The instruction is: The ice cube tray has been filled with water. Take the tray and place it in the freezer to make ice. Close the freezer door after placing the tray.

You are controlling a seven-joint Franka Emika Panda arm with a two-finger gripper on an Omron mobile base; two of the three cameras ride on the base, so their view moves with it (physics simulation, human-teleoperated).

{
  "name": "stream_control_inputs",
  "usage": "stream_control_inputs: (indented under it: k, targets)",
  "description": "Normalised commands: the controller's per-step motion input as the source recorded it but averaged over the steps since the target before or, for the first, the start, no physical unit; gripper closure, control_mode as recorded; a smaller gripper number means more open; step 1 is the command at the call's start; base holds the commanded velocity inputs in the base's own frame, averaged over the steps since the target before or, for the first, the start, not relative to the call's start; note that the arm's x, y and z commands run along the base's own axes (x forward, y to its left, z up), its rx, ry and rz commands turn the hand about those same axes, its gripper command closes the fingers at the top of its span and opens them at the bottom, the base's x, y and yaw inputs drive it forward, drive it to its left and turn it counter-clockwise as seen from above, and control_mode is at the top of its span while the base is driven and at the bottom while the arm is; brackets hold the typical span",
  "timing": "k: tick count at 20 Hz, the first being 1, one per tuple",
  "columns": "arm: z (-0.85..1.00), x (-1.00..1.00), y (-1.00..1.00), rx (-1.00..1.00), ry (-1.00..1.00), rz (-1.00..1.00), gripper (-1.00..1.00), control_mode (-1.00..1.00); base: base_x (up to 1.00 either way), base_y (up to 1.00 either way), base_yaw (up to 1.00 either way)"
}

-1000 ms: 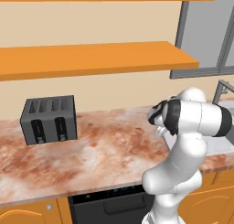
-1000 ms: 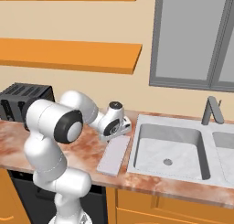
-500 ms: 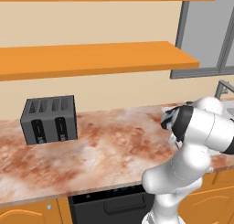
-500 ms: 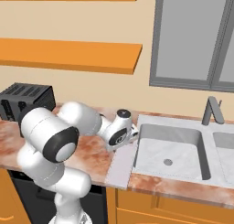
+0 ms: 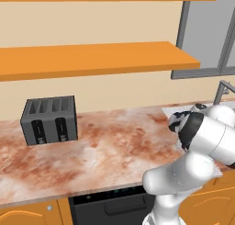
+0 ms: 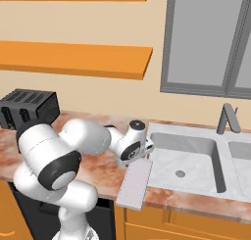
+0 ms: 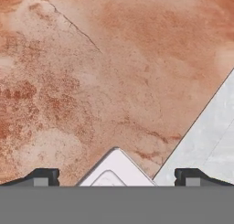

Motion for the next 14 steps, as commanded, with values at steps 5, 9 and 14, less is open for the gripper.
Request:
stream_control_inputs:
  k: [5,9,14]
  targets:
    - [0.49,0.01,0.02,0.0,0.03,0.0,-1.0,-1.0,0.0,0.0,0.0]
    - [0.61,0.0,0.15,0.0,0.01,-0.02,-1.0,-1.0,0.0,0.0,0.0]
    - [0.66,0.0,0.2,0.0,-0.07,-0.11,-1.0,-1.0,0.0,0.0,0.0]
